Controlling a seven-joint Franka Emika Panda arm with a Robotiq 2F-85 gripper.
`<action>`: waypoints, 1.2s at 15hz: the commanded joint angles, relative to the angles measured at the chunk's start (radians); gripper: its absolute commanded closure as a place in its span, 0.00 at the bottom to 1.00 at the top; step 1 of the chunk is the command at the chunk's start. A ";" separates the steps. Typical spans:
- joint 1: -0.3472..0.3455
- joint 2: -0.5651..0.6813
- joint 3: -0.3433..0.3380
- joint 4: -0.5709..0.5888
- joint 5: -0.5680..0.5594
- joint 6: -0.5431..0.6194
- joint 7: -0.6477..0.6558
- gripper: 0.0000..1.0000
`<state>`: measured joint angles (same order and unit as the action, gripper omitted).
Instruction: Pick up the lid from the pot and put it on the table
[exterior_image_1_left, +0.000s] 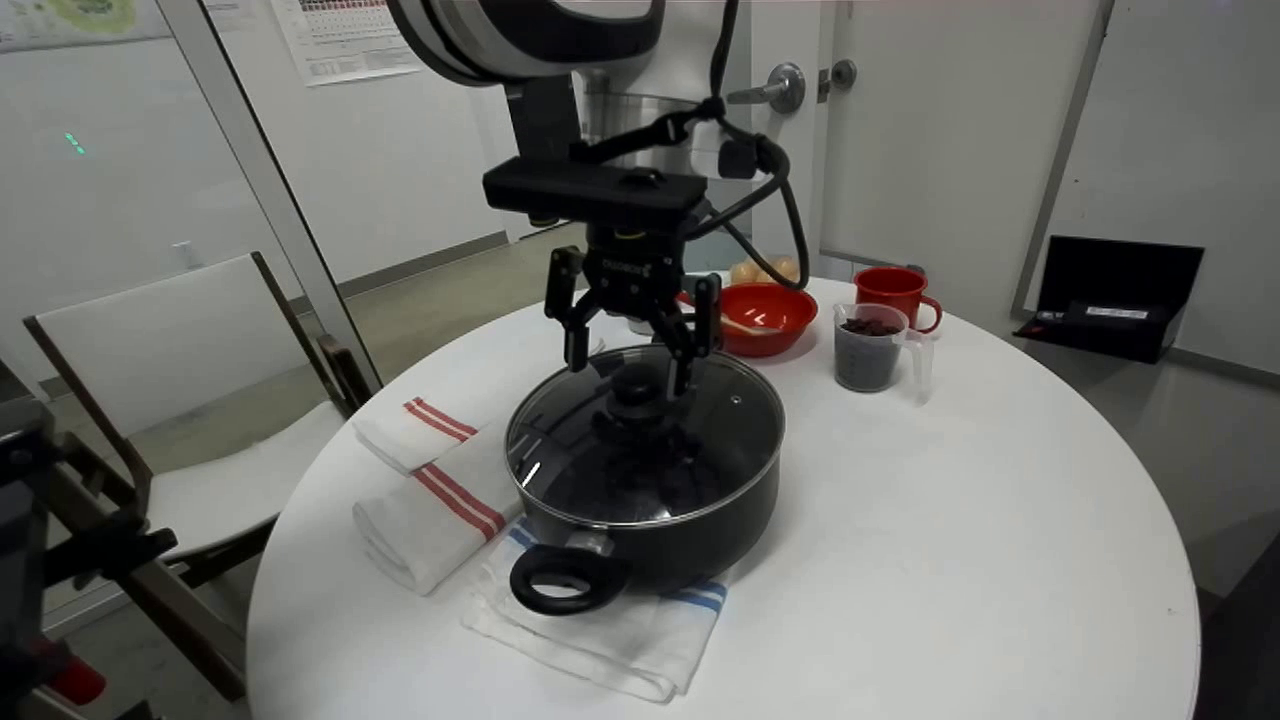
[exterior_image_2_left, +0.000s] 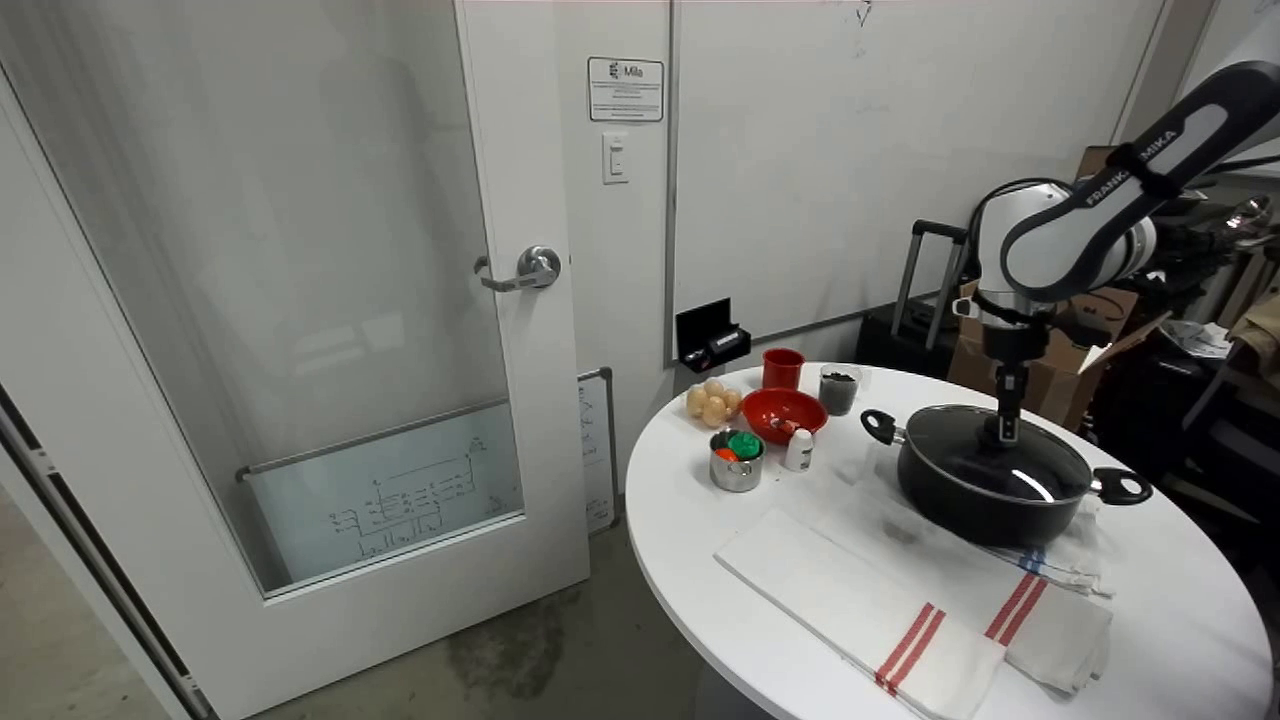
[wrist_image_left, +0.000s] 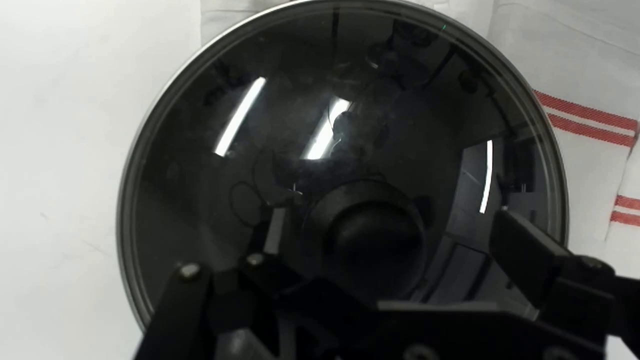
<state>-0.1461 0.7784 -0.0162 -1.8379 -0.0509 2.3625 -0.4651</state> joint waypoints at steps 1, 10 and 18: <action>-0.019 0.028 0.016 0.037 -0.028 0.007 -0.005 0.25; -0.024 0.025 0.021 0.045 -0.025 0.013 -0.009 0.75; -0.007 -0.058 0.008 -0.008 -0.033 -0.014 0.024 0.75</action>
<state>-0.1539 0.7835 -0.0113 -1.8114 -0.0524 2.3621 -0.4669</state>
